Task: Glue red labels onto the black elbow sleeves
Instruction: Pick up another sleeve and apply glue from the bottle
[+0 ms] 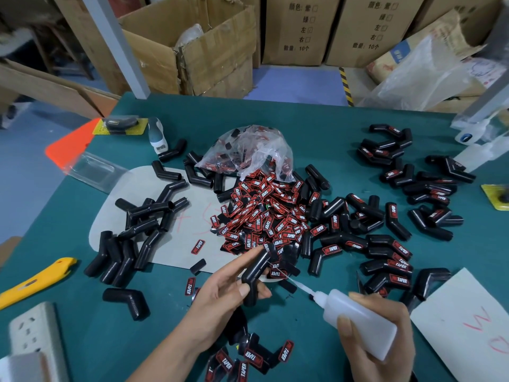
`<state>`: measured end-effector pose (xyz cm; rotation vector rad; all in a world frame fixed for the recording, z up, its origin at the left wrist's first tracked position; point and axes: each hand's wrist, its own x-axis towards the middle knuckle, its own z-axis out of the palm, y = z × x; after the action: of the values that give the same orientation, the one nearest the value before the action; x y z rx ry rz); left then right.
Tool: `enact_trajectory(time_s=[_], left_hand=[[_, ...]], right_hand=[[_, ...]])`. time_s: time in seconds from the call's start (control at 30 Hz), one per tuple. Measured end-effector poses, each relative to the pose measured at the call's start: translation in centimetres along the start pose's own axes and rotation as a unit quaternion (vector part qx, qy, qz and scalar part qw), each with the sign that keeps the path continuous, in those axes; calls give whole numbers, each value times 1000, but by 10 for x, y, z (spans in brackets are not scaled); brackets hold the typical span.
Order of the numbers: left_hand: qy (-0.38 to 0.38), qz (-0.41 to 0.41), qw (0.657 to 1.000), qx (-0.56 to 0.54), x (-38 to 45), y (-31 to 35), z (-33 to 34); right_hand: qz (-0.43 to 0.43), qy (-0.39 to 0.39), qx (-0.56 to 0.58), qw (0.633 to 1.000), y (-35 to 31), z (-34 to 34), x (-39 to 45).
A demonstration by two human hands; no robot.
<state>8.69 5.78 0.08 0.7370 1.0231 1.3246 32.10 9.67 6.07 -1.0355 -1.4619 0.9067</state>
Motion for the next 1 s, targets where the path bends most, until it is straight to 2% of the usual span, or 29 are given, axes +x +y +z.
enact_trajectory(time_s=[1.0], left_hand=[[-1, 4, 1000, -7, 0, -1, 0]], right_hand=[[-10, -12, -19, 1000, 4, -3, -2]])
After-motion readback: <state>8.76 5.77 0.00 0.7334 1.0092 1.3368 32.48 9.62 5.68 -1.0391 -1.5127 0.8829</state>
